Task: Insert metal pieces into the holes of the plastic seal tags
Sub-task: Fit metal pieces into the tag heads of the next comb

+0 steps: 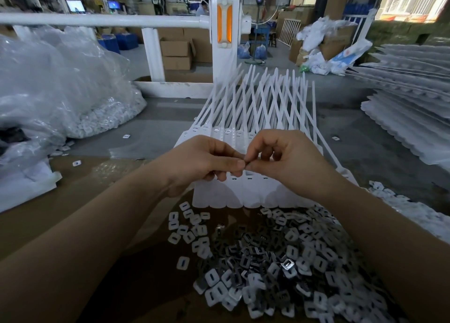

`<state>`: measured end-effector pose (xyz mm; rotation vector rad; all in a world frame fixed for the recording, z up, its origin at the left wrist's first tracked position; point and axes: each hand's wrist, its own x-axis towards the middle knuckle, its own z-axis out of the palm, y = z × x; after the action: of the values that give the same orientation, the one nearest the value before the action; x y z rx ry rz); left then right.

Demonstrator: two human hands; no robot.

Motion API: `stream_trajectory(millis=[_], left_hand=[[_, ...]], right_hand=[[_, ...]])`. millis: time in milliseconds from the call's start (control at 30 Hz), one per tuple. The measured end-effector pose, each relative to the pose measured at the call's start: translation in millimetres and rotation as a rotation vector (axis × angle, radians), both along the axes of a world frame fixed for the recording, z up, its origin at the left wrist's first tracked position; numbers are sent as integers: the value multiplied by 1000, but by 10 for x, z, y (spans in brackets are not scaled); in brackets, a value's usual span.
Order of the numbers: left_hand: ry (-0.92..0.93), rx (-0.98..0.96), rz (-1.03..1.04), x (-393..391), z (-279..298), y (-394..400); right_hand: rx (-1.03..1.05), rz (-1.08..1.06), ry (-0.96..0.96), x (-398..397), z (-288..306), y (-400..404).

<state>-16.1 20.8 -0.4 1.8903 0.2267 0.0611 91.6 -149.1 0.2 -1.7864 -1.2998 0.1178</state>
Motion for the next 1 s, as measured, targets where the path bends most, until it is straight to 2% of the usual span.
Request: stream_trajectory(millis=[300, 533, 700, 1000], left_hand=[[-32, 3, 24, 32, -17, 10], [-66, 40, -4, 31, -35, 0], [-103, 50, 50, 38, -35, 18], [-119, 229, 75, 55, -24, -26]], right_hand=[[-32, -114, 71, 37, -34, 33], [-135, -118, 42, 8, -21, 41], [-108, -118, 165, 13, -24, 39], [-118, -136, 160, -14, -51, 67]])
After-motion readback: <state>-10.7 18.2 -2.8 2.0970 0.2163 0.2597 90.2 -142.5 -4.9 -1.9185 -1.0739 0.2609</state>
